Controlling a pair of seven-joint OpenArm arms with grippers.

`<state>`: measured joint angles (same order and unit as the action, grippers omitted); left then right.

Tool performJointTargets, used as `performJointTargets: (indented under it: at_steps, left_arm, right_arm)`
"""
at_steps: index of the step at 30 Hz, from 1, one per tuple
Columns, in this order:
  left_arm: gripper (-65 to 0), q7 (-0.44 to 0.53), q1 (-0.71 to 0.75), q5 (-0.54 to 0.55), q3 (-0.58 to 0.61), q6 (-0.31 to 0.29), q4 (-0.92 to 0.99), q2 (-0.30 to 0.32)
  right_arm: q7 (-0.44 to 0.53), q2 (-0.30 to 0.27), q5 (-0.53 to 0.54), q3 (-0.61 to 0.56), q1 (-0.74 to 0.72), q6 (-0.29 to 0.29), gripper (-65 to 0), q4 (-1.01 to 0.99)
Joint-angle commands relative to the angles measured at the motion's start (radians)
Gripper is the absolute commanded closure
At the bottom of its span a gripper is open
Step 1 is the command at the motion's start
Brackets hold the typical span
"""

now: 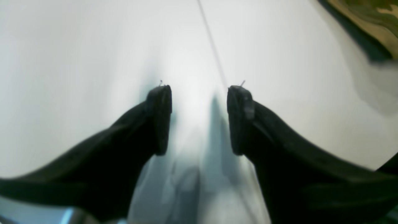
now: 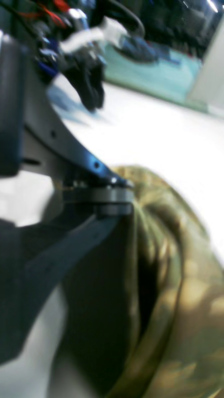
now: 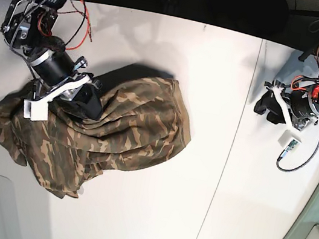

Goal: Layout the t-shirt on the table in an organized manner, then fold the t-shirt properly
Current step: 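Regrasp the shirt with the right gripper and pull it toward the left gripper, then lay the shirt down with the right gripper and open it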

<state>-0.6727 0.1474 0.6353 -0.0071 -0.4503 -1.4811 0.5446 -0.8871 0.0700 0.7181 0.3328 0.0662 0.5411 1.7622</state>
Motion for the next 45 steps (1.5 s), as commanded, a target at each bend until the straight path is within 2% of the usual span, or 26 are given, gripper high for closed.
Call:
performJointTargets:
  at_steps: [1,5,11,15,18,20,22,23,28,31,34,36,38,41,45]
  left_arm:
    - [-32.9,0.018,-0.012,0.011,-0.006,-0.010,-0.016,0.030]
    - [-32.9,0.018,-0.012,0.010,-0.006,-0.010,-0.016,0.073]
    - [-32.9,0.018,-0.011,-0.005,-0.006,-0.010,-0.016,0.118]
    - [-32.9,0.018,-0.012,-0.013,-0.006,-0.010,-0.016,0.126]
    - [-32.9,0.018,-0.012,-0.013,-0.006,-0.010,-0.016,0.126]
    - [-32.9,0.018,-0.011,-0.013,-0.006,-0.010,-0.016,0.126]
    - [-32.9,0.018,-0.011,-0.012,-0.006,-0.011,-0.016,0.126]
    - [-32.9,0.017,-0.011,-0.012,-0.006,-0.011,-0.016,0.126]
    - [-32.9,-0.011,-0.011,0.014,-0.006,-0.079,-0.016,0.126]
    - [-32.9,-0.028,-0.011,0.077,-0.006,-0.113,-0.016,0.126]
    - [-32.9,-0.055,-0.011,0.137,-0.006,-0.121,-0.016,0.126]
    - [-32.9,-0.081,-0.011,0.187,-0.006,-0.166,-0.016,0.124]
    - [-32.9,-0.108,-0.010,0.231,-0.006,-0.182,-0.016,0.114]
    - [-32.9,-0.122,-0.005,0.266,-0.006,-0.191,-0.016,0.090]
    - [-32.9,-0.121,0.023,0.263,-0.006,-0.188,-0.016,0.050]
  right_arm:
    - [0.027,0.017,0.036,-0.029,-0.006,0.021,0.0,0.053]
    - [0.080,0.031,-0.012,-0.134,-0.018,0.020,0.0,0.114]
    - [0.075,0.033,-0.045,-0.347,-0.011,0.021,0.0,0.114]
    - [0.076,0.033,-0.114,-0.484,0.025,0.021,0.0,0.113]
    - [0.084,0.033,-0.192,-0.546,0.034,0.021,-0.8,0.113]
    - [0.110,0.032,-0.249,-0.553,0.034,0.020,-20.6,0.113]
    - [0.150,0.030,-0.308,-0.546,0.034,0.010,-34.6,0.113]
    - [0.171,0.029,-0.334,-0.536,0.033,0.003,-37.1,0.113]
    - [0.200,0.030,-0.406,-0.420,0.025,-0.081,-37.1,0.113]
    - [0.202,0.029,-0.446,-0.295,0.026,-0.116,-37.1,0.113]
    - [0.202,0.029,-0.468,-0.144,0.026,-0.159,-37.1,0.113]
    - [0.203,0.020,-0.467,-0.041,0.026,-0.195,-37.1,0.113]
    - [0.203,-0.005,-0.458,0.051,0.026,-0.227,-37.1,0.113]
    - [0.206,-0.062,-0.441,0.162,0.026,-0.232,-37.1,0.097]
    - [0.243,-0.145,-0.376,0.233,0.026,-0.232,-37.1,-0.014]
